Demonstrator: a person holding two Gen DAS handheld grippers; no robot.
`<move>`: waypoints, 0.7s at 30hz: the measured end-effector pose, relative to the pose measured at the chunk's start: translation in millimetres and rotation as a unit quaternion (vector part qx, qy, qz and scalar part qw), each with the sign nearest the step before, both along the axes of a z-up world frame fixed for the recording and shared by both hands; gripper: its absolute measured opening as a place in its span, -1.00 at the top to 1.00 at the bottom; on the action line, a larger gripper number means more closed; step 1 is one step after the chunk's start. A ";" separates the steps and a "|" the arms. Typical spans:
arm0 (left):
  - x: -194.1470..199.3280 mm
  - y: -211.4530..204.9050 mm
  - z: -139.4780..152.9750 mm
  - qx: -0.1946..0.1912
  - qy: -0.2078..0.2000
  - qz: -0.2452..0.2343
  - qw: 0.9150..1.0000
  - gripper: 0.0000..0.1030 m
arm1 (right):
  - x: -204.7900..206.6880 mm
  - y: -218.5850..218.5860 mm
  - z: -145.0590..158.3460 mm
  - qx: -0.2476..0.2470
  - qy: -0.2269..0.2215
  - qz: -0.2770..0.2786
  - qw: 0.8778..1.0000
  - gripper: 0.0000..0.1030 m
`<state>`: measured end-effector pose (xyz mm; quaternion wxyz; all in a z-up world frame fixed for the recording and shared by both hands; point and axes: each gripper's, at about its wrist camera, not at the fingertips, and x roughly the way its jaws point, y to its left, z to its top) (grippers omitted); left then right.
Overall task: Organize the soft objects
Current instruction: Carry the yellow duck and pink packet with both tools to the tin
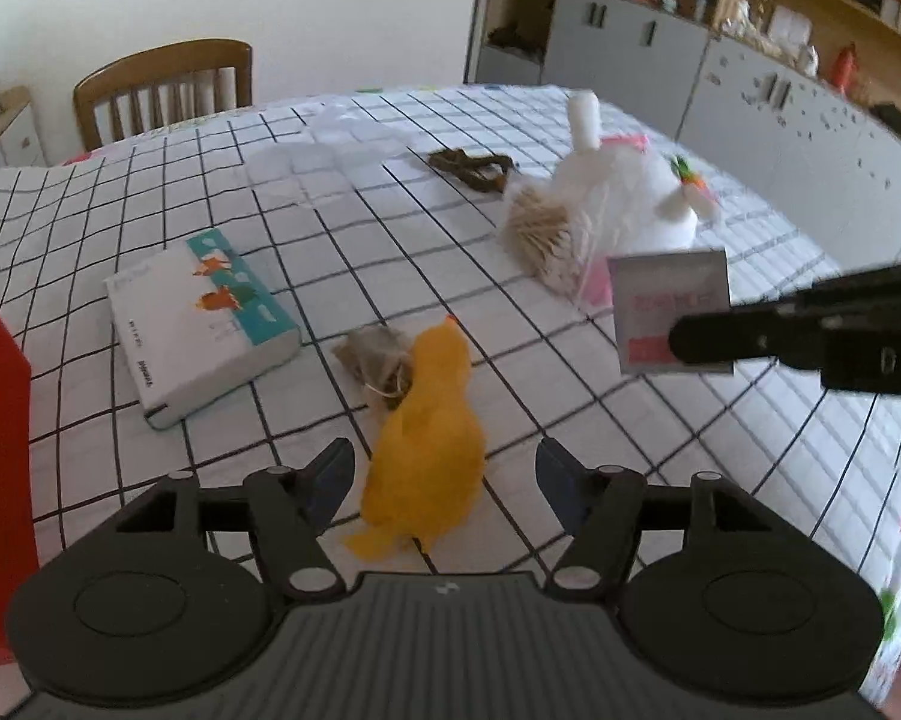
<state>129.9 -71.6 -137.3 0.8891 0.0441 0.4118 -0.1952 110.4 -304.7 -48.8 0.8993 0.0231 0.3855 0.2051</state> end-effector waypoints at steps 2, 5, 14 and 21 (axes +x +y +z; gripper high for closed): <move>0.9 -4.7 -3.4 0.016 0.002 -0.004 1.000 -0.01 | -0.8 1.4 0.7 -0.002 0.000 0.000 1.000 0.93; 2.0 -5.1 -6.7 0.033 -0.001 0.002 0.999 0.25 | -2.1 4.3 1.6 -0.004 -0.001 0.001 1.000 0.93; 2.5 11.6 2.8 0.014 -0.006 0.007 1.000 0.46 | -3.6 7.4 6.2 -0.006 -0.010 0.005 1.000 0.93; -9.2 28.0 24.3 -0.017 -0.022 0.021 0.999 0.47 | -7.8 10.1 12.5 -0.004 -0.016 0.008 1.000 0.93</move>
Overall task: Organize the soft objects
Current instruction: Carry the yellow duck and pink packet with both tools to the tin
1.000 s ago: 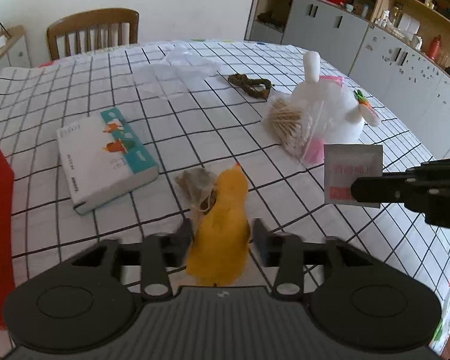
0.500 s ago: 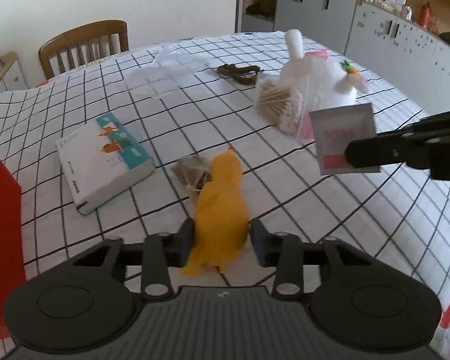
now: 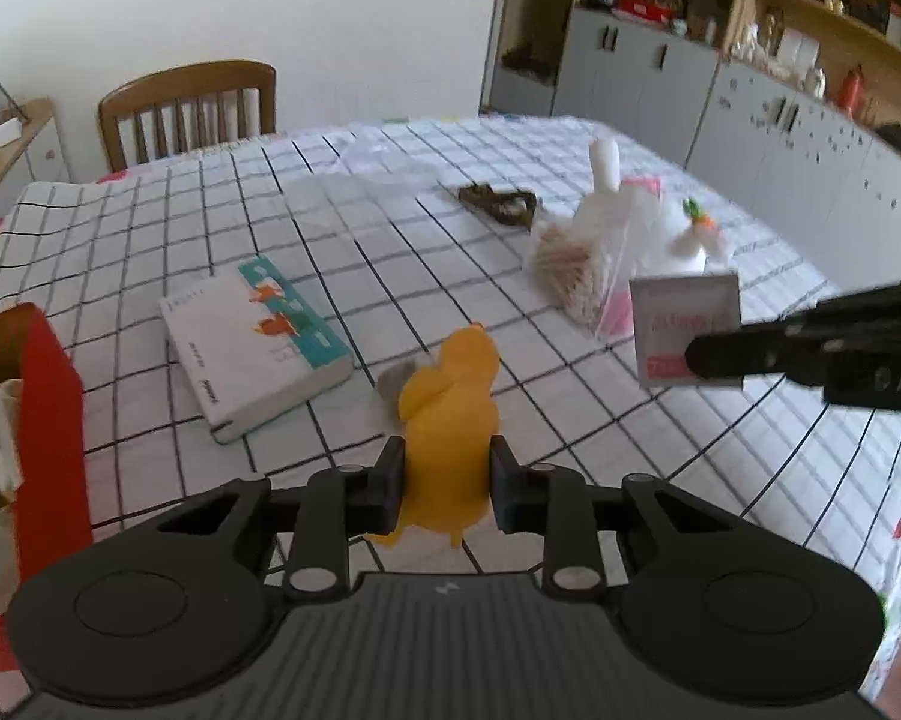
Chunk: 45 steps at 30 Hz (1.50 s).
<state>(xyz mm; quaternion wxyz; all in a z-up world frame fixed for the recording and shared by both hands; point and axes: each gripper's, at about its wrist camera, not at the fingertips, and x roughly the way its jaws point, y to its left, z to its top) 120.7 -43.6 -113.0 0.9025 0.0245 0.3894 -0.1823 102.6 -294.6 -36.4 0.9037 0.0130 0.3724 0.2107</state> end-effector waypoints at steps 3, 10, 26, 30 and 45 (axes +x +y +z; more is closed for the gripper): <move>-4.7 8.0 11.0 -0.013 -0.008 0.012 1.000 0.47 | -1.6 4.7 4.4 0.000 -0.003 0.005 1.000 0.93; -15.0 31.5 39.3 -0.021 -0.029 0.048 0.998 0.47 | -2.5 29.0 21.3 0.011 -0.018 0.037 0.999 0.93; -48.2 111.3 82.8 -0.007 -0.061 0.156 0.986 0.47 | 6.1 134.6 56.0 0.030 -0.053 0.153 0.986 0.93; -54.7 133.7 86.4 -0.004 -0.062 0.183 0.981 0.47 | 9.6 160.8 60.6 0.030 -0.055 0.178 0.982 0.93; -47.7 218.5 83.1 0.017 -0.049 0.281 0.958 0.47 | 39.3 244.8 47.4 0.026 -0.015 0.228 0.973 0.93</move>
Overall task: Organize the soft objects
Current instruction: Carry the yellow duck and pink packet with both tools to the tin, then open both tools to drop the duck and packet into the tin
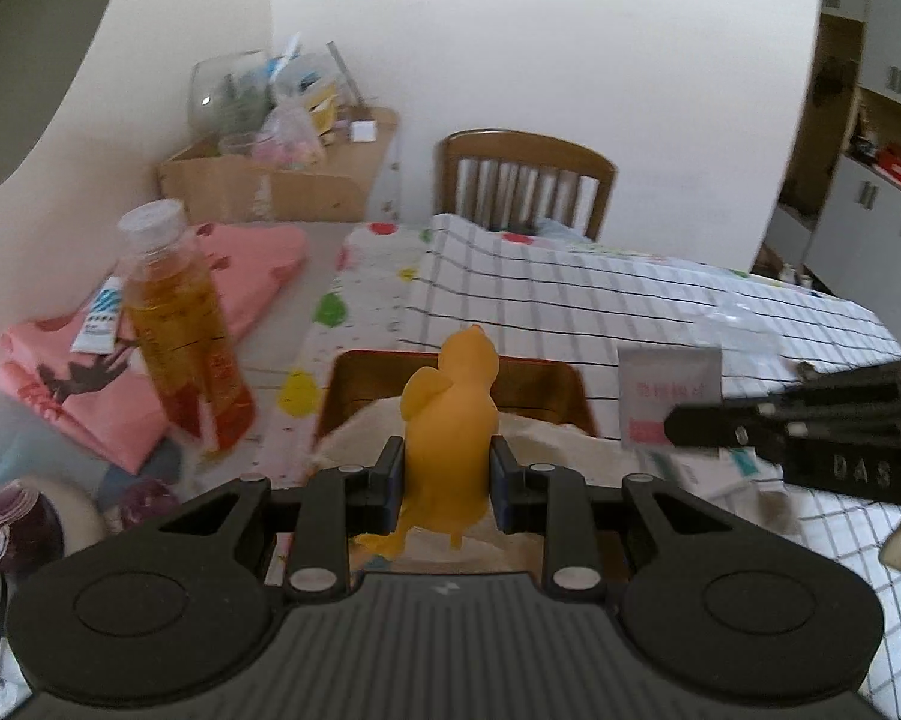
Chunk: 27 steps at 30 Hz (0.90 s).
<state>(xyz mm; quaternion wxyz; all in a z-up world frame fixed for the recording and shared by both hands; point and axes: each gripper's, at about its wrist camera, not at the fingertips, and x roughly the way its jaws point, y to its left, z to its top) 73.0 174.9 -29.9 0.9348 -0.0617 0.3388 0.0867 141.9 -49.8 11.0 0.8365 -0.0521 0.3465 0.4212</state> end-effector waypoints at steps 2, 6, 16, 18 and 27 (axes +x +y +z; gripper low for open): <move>5.5 8.9 -3.6 -0.002 0.005 0.011 1.000 0.47 | 2.2 9.5 -6.5 -0.009 0.007 0.005 1.000 0.93; 16.3 17.9 -11.7 -0.006 0.013 0.020 1.000 0.47 | 7.5 24.3 -22.0 -0.028 0.031 0.016 0.999 0.92; 42.1 17.4 -33.6 0.001 0.044 0.018 0.999 0.47 | 18.9 41.4 -45.9 -0.048 0.089 0.030 0.994 0.93; 44.6 15.7 -38.0 0.003 0.053 0.015 0.998 0.47 | 20.0 43.6 -49.5 -0.054 0.096 0.033 0.993 0.93; 52.1 8.4 -57.6 0.007 0.093 0.003 0.996 0.47 | 13.2 54.7 -59.2 -0.102 0.060 0.054 0.991 0.92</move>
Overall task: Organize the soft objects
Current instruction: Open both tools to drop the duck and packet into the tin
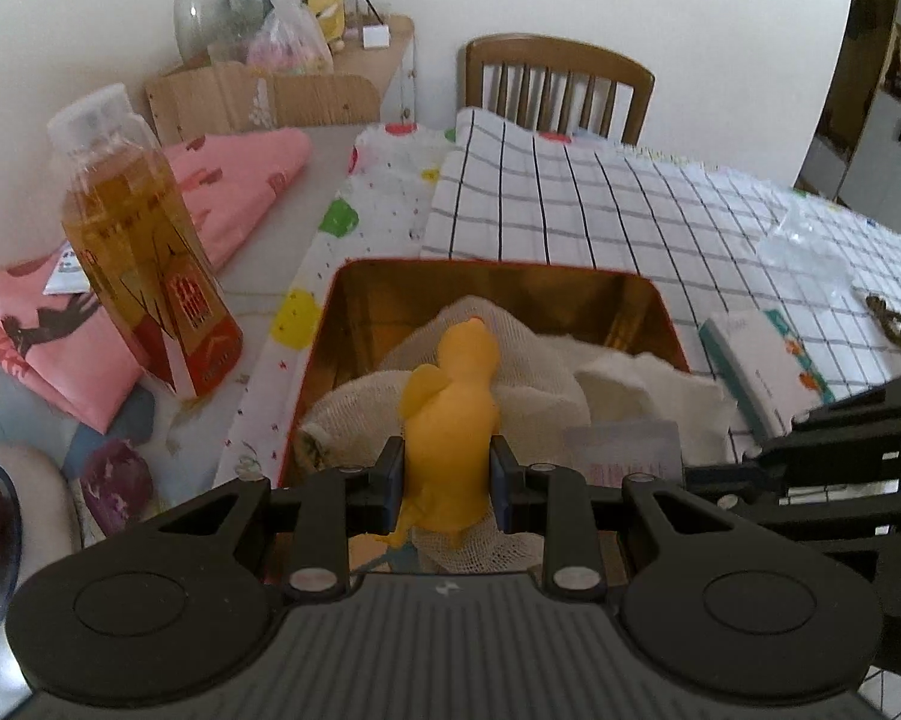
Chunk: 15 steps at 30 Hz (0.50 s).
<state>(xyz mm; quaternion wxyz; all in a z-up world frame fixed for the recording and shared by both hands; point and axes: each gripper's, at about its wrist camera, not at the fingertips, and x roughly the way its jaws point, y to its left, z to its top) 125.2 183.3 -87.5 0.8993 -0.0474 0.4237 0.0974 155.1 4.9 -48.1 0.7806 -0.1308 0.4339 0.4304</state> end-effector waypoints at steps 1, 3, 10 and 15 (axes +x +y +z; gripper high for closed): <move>0.2 -0.8 -1.7 0.000 0.004 -0.001 1.000 0.47 | -0.9 0.0 -0.1 -0.003 -0.006 0.001 1.000 0.90; 0.5 -1.8 -3.9 0.000 0.009 -0.002 1.000 0.46 | -1.7 0.8 -0.7 -0.009 -0.013 0.005 1.000 0.86; 0.0 -4.3 -5.3 -0.002 0.015 0.001 1.000 0.44 | -0.3 -3.0 1.0 -0.014 -0.017 0.005 1.000 0.63; -3.2 -6.5 -2.4 0.006 0.010 0.007 1.000 -0.06 | -1.3 -8.8 8.0 -0.002 -0.022 0.009 1.000 0.51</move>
